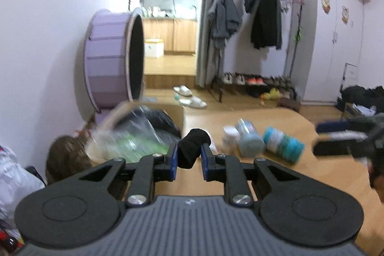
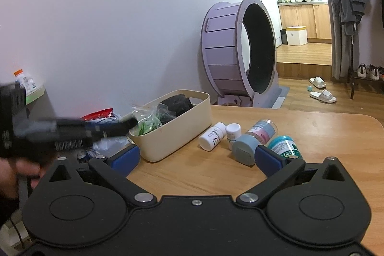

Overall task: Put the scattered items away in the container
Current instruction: 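Grasp the black foam grip with the left gripper and lift it, then carry the foam grip over the cream basket and open the left gripper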

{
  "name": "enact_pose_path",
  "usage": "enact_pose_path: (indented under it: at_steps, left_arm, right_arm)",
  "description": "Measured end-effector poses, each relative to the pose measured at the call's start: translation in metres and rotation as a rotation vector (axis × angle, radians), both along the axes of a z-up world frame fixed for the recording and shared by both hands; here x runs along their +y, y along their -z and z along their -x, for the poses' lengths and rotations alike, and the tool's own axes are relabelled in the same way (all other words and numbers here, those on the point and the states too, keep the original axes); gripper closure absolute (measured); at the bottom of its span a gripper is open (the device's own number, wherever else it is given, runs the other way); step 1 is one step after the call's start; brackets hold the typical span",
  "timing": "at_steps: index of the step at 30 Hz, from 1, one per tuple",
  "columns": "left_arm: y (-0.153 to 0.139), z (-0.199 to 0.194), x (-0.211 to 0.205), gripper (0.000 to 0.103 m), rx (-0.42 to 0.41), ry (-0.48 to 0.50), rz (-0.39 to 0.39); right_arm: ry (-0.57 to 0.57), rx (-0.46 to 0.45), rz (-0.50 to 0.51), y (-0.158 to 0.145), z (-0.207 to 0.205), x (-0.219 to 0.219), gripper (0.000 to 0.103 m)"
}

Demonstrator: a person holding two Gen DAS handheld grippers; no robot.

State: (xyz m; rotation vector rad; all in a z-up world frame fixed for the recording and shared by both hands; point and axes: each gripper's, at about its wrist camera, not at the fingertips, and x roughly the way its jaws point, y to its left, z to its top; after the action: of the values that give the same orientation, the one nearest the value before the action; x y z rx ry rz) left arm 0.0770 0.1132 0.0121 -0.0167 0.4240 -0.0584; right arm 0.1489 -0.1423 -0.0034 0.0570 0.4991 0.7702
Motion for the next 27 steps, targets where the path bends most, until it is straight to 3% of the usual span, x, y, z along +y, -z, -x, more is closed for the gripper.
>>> enact_pose_path:
  at_steps: [9, 14, 16, 19, 22, 27]
  left_arm:
    - [0.007, -0.049, 0.045, 0.083, 0.077, -0.168, -0.043]
    - [0.023, -0.072, 0.060, 0.070, 0.190, -0.208, -0.023]
    - [0.023, -0.067, 0.061, 0.066, 0.182, -0.217, -0.023]
    - [0.020, -0.058, 0.058, 0.051, 0.170, -0.245, -0.046]
    - [0.016, -0.047, 0.055, 0.050, 0.156, -0.245, -0.060]
    - [0.003, -0.027, 0.045, 0.050, 0.114, -0.181, 0.017]
  right_arm:
    - [0.013, 0.005, -0.003, 0.000, -0.003, -0.005, 0.000]
    - [0.013, 0.013, 0.001, 0.001, -0.004, -0.006, 0.000]
    - [0.012, 0.013, 0.003, 0.002, -0.004, -0.006, 0.000]
    - [0.017, 0.020, 0.003, 0.003, -0.005, -0.008, 0.000]
    - [0.022, 0.027, 0.001, 0.004, -0.006, -0.009, 0.000]
    - [0.024, 0.019, 0.005, 0.004, -0.006, -0.010, 0.000]
